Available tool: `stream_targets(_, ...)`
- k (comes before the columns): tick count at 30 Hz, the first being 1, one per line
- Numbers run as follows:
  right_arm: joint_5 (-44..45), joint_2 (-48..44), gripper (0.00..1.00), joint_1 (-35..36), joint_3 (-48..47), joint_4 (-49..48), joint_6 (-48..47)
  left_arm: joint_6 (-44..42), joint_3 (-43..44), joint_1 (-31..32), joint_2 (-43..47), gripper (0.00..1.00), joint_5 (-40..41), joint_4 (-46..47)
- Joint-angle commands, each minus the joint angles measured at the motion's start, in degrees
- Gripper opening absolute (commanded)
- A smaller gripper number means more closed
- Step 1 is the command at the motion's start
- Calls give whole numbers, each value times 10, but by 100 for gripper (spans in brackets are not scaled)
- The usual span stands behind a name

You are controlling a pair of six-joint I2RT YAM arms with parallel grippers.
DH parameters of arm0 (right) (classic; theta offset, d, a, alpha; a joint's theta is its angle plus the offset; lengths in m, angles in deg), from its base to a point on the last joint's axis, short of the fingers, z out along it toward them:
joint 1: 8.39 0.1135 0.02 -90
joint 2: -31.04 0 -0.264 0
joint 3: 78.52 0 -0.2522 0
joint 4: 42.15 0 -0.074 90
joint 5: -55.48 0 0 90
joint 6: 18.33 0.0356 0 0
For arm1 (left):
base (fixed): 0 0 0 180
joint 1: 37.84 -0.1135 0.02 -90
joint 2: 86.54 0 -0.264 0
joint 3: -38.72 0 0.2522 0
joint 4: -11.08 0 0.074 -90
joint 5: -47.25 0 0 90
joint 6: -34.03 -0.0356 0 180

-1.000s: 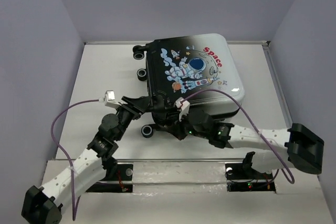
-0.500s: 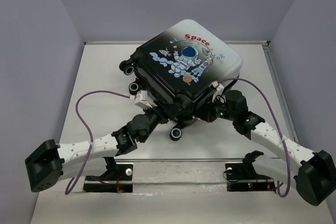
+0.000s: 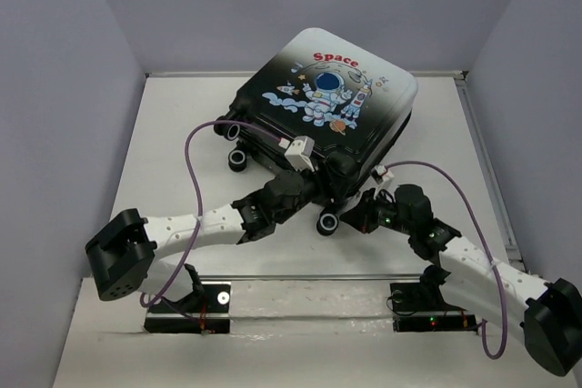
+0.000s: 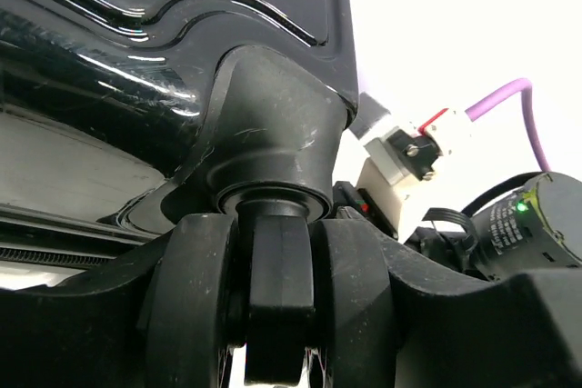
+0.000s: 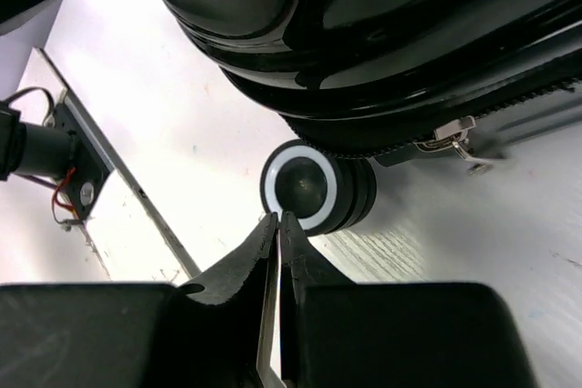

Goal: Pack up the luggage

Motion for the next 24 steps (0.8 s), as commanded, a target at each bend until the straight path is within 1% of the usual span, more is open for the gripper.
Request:
stream_targets(1, 48, -42, 18, 7, -11, -15, 20, 2, 42, -2, 40, 6, -30, 30)
stream_targets(2, 65, -73, 31, 7, -18, 7, 19, 1, 39, -2, 51, 6, -25, 20)
stream_targets(4, 78, -99, 42, 7, -32, 37, 17, -2, 36, -3, 62, 6, -16, 8)
stream_targets(5, 88, -115, 47, 7, -41, 75, 14, -3, 31, -4, 72, 6, -11, -2)
stream_targets(10, 160, -127, 47, 7, -91, 186, 17, -10, 23, -12, 101, 6, 2, -24)
stream_targets(11, 173, -122, 47, 7, -101, 222, 20, -11, 18, -15, 105, 6, 0, -25)
stream_targets(12, 186, -116, 49, 7, -109, 237, 19, -12, 16, -20, 106, 6, -1, -26)
stream_targets(13, 199, -100, 54, 7, -116, 243, 17, -13, 12, -24, 110, 6, -1, -29)
stream_targets(14, 205, -90, 61, 7, -122, 243, 13, -12, 10, -26, 111, 6, -8, -29)
stream_targets(15, 211, -79, 61, 7, -127, 242, 5, -12, 9, -30, 112, 6, -10, -29)
stream_targets(18, 225, -45, 61, 7, -136, 219, -14, -14, 8, -31, 110, 6, -18, -29)
stream_targets(19, 214, -33, 59, 7, -138, 207, -36, -14, 9, -32, 109, 6, -20, -29)
stream_targets(20, 193, -29, 58, 7, -138, 172, -53, -15, 9, -32, 107, 6, -22, -30)
stream_targets(22, 164, -11, 57, 7, -134, 145, -80, -16, 11, -33, 104, 6, -25, -30)
stream_targets(24, 153, 3, 56, 7, -126, 103, -101, -15, 11, -33, 101, 6, -29, -29)
